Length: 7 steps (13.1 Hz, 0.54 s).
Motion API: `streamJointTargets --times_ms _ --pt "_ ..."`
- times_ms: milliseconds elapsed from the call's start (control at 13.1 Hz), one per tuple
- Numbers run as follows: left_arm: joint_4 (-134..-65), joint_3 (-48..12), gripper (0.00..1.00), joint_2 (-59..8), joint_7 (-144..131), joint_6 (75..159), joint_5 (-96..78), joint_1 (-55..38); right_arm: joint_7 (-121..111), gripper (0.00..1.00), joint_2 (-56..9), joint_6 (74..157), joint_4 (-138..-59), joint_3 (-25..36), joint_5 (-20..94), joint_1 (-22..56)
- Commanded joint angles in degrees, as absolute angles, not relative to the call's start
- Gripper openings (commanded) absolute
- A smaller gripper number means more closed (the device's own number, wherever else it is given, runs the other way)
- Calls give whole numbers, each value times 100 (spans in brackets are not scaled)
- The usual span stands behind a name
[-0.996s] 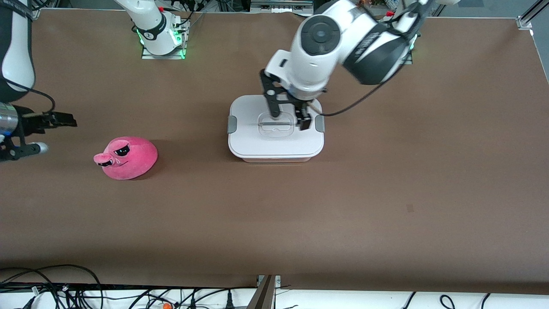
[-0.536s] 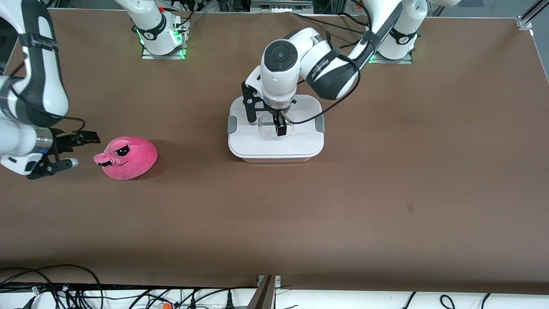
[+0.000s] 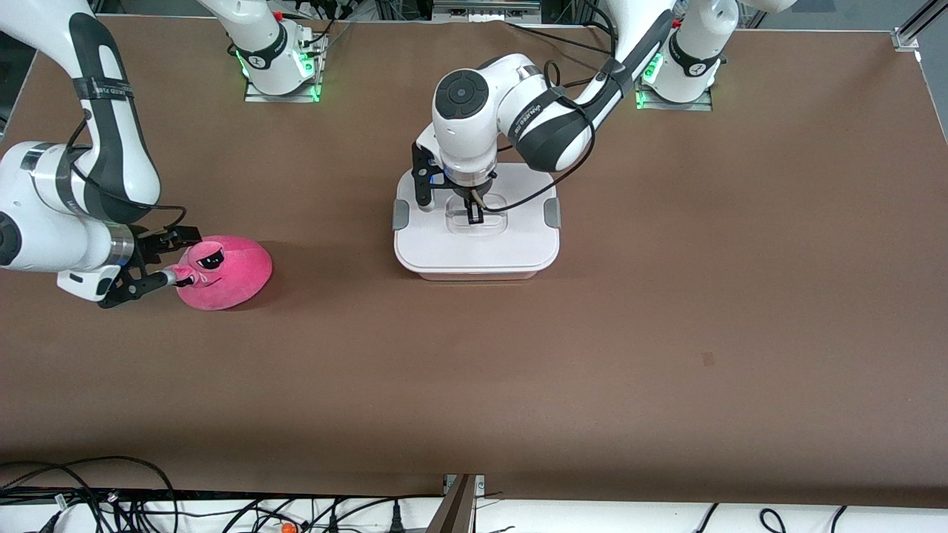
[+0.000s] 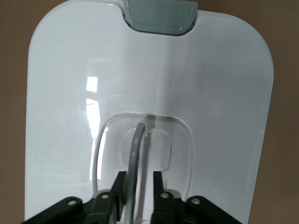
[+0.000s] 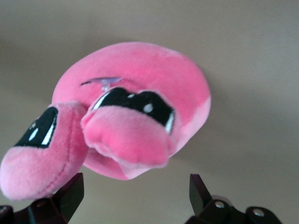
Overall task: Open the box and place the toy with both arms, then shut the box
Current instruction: 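Grasp the lid handle with the left gripper while the right gripper grasps the toy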
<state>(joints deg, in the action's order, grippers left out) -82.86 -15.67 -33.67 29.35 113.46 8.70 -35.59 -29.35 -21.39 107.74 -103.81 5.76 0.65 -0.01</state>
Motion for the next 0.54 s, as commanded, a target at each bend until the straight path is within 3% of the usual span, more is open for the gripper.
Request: streamJointTargets --times_ms 0,460 --pt "-8314 -1512 0 -3322 2865 11382 1011 -3621 -3216 100 -1934 10950 -10696 562 211 -53" --pt "-8271 -1547 0 -3261 2901 11329 1002 -3621 -3568 100 -1986 11610 -10767 536 439 -44"
